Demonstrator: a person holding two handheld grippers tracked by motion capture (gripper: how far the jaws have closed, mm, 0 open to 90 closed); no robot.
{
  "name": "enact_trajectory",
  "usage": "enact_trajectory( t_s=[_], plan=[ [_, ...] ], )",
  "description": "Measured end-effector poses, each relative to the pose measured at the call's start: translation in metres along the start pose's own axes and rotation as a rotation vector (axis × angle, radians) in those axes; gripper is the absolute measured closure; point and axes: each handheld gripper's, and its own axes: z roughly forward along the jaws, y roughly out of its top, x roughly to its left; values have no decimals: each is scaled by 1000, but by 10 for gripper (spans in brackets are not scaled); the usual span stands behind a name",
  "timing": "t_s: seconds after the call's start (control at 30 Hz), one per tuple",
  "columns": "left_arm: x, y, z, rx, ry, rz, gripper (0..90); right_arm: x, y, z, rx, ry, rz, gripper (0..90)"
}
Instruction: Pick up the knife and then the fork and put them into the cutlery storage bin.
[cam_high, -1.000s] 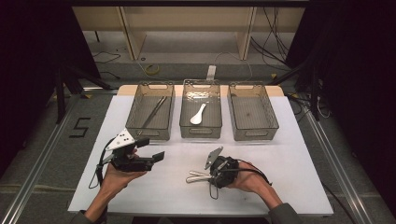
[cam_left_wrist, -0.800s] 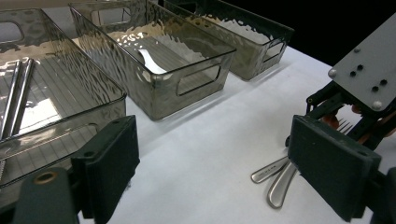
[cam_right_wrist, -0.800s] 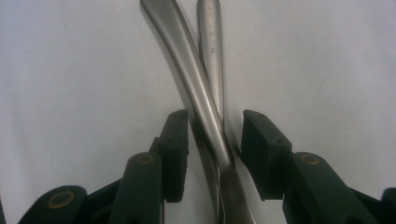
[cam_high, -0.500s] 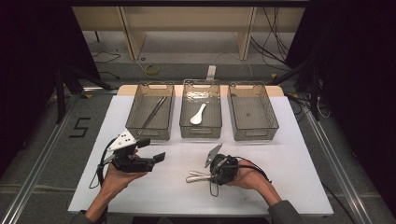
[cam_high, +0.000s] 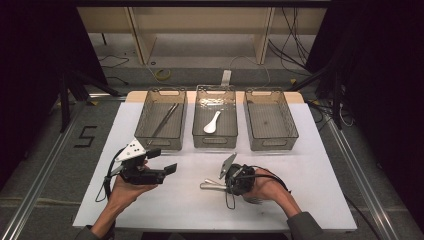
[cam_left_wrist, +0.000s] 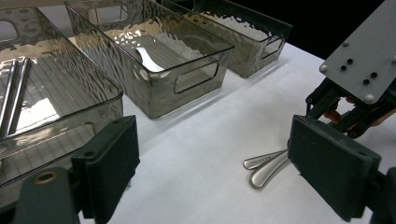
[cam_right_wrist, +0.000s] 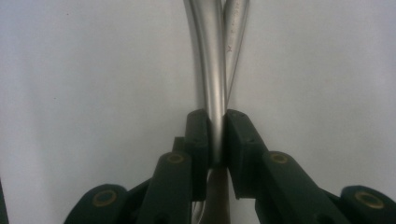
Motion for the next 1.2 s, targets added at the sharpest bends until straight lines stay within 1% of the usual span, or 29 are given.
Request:
enact_trajectory(
  t_s=[0.03,0.2,0.27,0.37,0.4,0.43,0.5,0.57,0.6,0.67,0.7,0.8,0.83,0.87,0.9,0.93,1.03,1.13,1.2],
  plan=[
    [0,0,0,2,-1,2,159,0,0,0,0,3,8,802],
    [0,0,0,0,0,-2,160,1,1,-2,14,-6,-20,804],
    [1,1,0,-2,1,-5,160,2,1,-2,12,-14,-13,805],
    [1,1,-1,-6,0,-7,160,3,1,-4,15,-24,-15,805],
    [1,1,-1,-9,0,-8,160,3,2,-5,16,-34,-24,806],
    [1,1,-1,-9,0,-9,160,3,2,-6,9,-37,-26,807],
    [1,1,-1,-7,-1,-10,161,2,2,-9,10,-45,-23,807],
    [1,1,-1,-6,1,-10,161,1,0,-11,5,-56,-3,808],
    [1,1,-1,-11,0,-14,161,0,0,-11,-1,-65,-6,808],
    [1,1,-1,-12,-2,-17,162,-1,-1,-14,-9,-76,9,808],
    [1,1,-1,-12,-1,-16,162,-2,-2,-15,-12,-81,3,808],
    [2,1,-1,-15,0,-20,163,-4,-3,-19,-28,-97,23,809],
    [2,1,-1,-15,0,-23,163,-5,-3,-21,-32,-106,23,809],
    [2,1,-1,-12,3,-20,164,-7,-4,-25,-41,-128,40,809],
    [2,1,-2,-11,5,-19,164,-7,-4,-25,-41,-128,40,809],
    [2,1,-2,-12,5,-22,164,-9,-6,-29,-46,-135,43,809],
    [3,1,-2,-19,4,-32,164,-19,-12,-47,-98,-156,95,809],
    [3,1,-2,-24,4,-35,164,-27,-18,-55,-130,-175,127,809],
    [3,1,-2,-25,6,-35,164,-31,-21,-57,-137,-182,144,809]
  ],
)
